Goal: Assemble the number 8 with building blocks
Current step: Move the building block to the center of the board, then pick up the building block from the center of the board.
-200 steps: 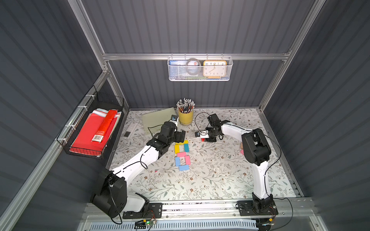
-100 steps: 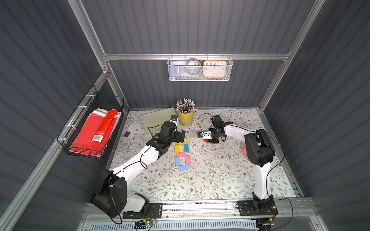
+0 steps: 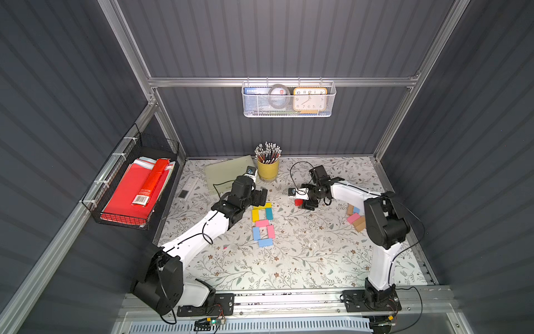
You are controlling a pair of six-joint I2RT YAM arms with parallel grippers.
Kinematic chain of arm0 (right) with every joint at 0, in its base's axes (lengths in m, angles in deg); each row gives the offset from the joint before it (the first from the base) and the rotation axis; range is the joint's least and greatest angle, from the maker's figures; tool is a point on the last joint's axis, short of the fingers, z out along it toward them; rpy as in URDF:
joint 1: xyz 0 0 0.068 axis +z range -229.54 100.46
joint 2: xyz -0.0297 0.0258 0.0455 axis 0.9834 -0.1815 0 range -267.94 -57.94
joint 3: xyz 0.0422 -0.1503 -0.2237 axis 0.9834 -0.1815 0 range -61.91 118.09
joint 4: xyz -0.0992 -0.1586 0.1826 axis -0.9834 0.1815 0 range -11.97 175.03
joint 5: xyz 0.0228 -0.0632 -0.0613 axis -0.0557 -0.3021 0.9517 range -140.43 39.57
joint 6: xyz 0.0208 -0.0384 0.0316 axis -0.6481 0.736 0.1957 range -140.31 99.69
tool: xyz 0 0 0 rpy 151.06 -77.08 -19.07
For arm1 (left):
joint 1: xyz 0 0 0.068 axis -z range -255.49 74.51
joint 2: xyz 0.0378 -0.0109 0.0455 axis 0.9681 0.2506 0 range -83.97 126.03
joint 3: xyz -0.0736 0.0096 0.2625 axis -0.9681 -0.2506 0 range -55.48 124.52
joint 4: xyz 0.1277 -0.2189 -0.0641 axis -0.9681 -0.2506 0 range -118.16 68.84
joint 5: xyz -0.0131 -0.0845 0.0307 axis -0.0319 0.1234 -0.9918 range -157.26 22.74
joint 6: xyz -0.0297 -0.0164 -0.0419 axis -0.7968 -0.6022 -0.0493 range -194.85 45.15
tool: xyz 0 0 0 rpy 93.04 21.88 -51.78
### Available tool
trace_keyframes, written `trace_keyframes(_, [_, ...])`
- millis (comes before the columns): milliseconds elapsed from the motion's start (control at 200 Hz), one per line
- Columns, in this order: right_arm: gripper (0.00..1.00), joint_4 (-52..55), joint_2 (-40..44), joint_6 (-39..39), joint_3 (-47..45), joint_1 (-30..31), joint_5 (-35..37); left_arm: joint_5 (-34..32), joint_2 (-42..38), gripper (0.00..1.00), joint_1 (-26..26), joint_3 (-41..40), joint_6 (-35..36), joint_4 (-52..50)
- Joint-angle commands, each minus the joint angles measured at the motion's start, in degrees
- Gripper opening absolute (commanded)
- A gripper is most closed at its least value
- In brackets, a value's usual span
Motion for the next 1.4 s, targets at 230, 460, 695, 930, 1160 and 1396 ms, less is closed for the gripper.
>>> trace_keyframes(230, [0.99, -18.1, 20.7, -39.8, -14.1, -0.2, 5.5, -0.1, -1.9, 0.98, -0.5, -0.7, 0.4, 0.8])
trace_keyframes(460, [0.99, -22.6, 31.7, -62.7, -21.6, -0.5, 29.7, 0.1, -2.0, 0.98, -0.5, -0.8, 0.4, 0.8])
trace_keyframes(695, [0.99, -10.9, 31.4, -81.5, -20.8, -12.1, 21.6, 0.4, -2.0, 0.99, -0.5, -0.8, 0.3, 0.9])
trace_keyframes(930, [0.98, -4.6, 28.7, -92.2, -22.6, -20.8, 27.2, 0.6, -2.2, 0.99, -0.5, -0.8, 0.4, 0.9])
trace_keyframes(1160, [0.85, -4.5, 21.3, -95.8, -21.6, -24.7, 26.9, 1.2, -2.4, 0.98, -0.5, -0.8, 0.2, 0.9])
trace_keyframes(1396, [0.80, -3.3, 12.4, -96.3, -17.7, -26.5, 28.5, 1.5, -2.6, 0.99, -0.5, -0.8, 0.2, 0.8])
